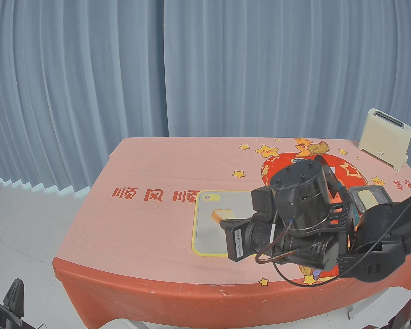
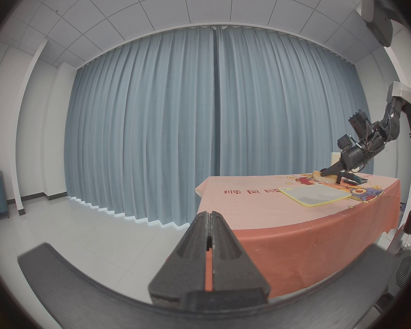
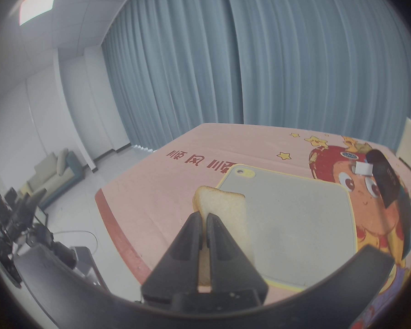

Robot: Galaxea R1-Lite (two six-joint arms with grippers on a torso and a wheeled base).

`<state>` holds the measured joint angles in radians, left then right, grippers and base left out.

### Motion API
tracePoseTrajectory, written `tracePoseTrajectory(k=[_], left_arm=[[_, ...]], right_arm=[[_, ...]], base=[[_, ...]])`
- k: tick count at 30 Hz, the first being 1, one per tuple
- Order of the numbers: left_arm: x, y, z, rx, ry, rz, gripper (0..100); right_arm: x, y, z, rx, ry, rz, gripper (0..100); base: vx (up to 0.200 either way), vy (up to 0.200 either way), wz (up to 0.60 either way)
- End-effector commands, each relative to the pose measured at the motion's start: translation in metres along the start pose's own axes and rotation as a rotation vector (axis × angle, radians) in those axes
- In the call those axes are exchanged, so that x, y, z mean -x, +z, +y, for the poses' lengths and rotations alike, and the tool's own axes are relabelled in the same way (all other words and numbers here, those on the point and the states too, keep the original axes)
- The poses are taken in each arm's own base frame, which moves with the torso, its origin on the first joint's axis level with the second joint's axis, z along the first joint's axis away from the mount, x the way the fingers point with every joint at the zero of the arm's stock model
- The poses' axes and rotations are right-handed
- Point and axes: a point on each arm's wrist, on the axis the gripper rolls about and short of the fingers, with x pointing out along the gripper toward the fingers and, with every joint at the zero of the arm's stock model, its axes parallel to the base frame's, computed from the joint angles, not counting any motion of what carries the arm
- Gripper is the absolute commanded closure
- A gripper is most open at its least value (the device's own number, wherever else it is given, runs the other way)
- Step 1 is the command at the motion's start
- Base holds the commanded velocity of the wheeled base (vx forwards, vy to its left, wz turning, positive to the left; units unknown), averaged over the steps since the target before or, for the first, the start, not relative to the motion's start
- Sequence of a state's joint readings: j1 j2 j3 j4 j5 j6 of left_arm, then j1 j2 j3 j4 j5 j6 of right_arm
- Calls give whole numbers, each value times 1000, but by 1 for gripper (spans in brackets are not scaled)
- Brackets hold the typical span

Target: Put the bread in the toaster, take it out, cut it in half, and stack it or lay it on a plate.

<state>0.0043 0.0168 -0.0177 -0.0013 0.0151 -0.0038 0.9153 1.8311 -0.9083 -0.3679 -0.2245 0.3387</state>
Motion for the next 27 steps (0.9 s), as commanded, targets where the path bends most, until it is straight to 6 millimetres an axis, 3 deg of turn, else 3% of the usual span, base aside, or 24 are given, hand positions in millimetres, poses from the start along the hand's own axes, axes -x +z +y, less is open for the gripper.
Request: tracePoseTrajectory(k=[1,11,20,27], left_arm=[[-1,-5,0,0,1,19,100],[-1,-5,0,0,1,19,100],[-1,-5,0,0,1,19,100],[-1,-5,0,0,1,19,100]], right_arm=[[17,5,-6,-77,6,-31,100],[56,5,-13,-352,164,-141,100],[84,9,-50,-420,223,-184,100],[97,4,-56,-421,243,-185,100]], base=[[0,0,0],[0,0,0],[0,0,0],[0,0,0]])
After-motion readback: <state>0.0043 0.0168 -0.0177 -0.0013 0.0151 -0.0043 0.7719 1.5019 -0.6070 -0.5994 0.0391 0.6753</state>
